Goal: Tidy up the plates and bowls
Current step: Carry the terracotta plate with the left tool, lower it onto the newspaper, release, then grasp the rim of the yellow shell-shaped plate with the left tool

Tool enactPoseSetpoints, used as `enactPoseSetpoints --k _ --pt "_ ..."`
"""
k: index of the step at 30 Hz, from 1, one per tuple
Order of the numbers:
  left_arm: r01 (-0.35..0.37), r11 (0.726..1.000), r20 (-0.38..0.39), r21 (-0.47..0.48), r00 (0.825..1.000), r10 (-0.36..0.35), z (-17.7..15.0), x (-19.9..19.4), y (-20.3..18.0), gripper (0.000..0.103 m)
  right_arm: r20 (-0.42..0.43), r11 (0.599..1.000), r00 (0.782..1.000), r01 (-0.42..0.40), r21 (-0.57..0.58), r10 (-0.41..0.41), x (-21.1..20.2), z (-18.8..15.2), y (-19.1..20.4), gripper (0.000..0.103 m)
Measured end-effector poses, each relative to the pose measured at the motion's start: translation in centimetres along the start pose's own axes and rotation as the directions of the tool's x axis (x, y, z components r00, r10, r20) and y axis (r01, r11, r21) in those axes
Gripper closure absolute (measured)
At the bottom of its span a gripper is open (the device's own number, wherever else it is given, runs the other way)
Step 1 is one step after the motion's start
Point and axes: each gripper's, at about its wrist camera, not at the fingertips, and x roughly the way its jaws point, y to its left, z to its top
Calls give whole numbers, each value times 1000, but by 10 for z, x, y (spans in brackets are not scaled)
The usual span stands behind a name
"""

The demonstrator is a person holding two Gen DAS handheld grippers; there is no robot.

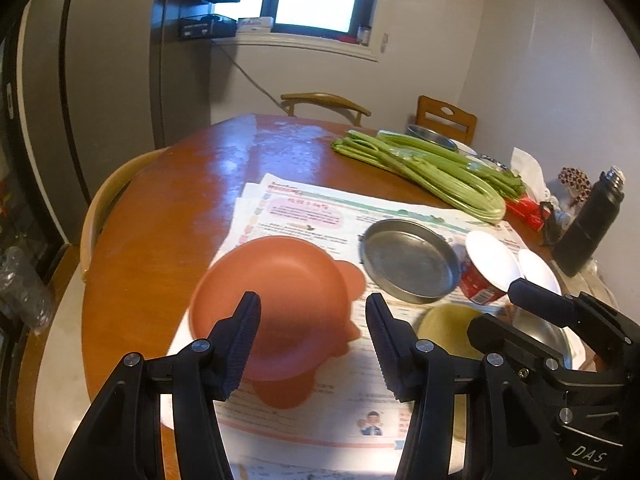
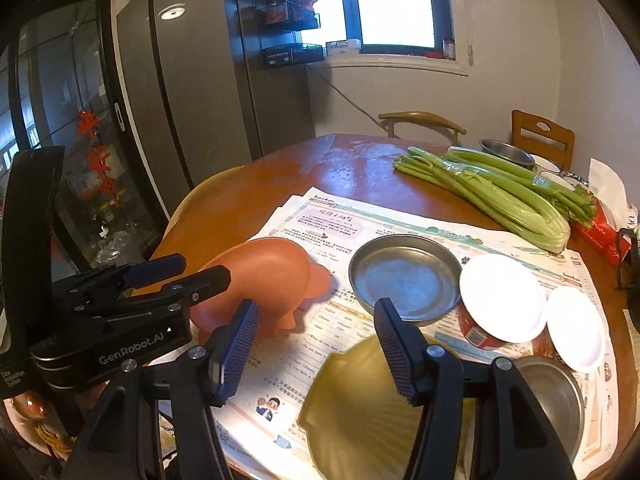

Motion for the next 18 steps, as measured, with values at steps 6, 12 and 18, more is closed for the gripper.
enactPoseSetpoints --k 6,12,18 --pt "-5 1000 2 30 1000 5 -2 -8 -16 47 22 999 1000 8 37 -9 -19 -7 -17 43" --pt "10 999 -12 46 1000 -10 -6 -9 -32 47 14 998 1000 16 55 -17 -33 -23 -30 43" --pt "29 998 -38 63 999 -26 -15 -7 -46 47 -16 997 1000 18 70 -17 -41 -46 -37 43"
